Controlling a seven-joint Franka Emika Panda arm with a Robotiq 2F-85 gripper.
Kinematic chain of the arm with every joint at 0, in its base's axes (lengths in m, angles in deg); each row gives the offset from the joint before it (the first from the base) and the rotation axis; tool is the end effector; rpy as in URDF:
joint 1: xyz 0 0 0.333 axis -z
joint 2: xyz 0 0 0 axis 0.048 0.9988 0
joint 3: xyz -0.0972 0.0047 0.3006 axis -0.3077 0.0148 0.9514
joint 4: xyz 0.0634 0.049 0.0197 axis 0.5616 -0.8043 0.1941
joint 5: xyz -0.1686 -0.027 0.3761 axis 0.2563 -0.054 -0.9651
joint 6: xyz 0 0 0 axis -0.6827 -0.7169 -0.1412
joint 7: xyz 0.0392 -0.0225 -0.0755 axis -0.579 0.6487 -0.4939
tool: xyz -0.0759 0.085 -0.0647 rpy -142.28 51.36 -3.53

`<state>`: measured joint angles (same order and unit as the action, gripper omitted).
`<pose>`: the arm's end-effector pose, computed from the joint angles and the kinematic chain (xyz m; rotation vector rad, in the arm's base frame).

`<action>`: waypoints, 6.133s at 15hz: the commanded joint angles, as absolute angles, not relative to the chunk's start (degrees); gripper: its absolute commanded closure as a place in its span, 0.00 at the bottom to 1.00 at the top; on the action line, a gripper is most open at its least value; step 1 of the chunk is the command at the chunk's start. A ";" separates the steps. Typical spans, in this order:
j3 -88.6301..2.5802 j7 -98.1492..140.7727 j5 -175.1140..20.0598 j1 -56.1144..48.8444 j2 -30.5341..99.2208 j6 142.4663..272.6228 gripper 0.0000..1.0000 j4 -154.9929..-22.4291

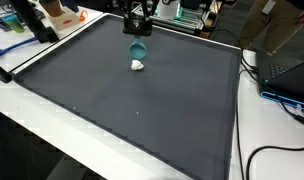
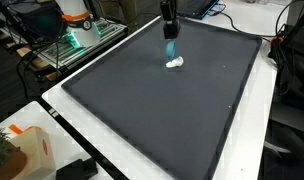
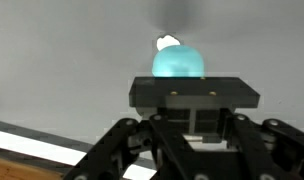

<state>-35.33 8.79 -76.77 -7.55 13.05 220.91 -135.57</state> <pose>0.5123 0.0770 0.3232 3.0317 0.5177 0.3637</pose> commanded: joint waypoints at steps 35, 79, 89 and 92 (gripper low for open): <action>-33.20 21.59 -76.77 -9.16 6.56 208.38 0.78 -135.69; -27.84 29.97 -75.89 -3.26 -2.73 240.44 0.00 -158.31; -16.06 35.85 -62.98 20.36 14.53 267.12 0.00 -155.43; -16.77 36.22 -60.29 19.50 21.12 270.76 0.00 -155.19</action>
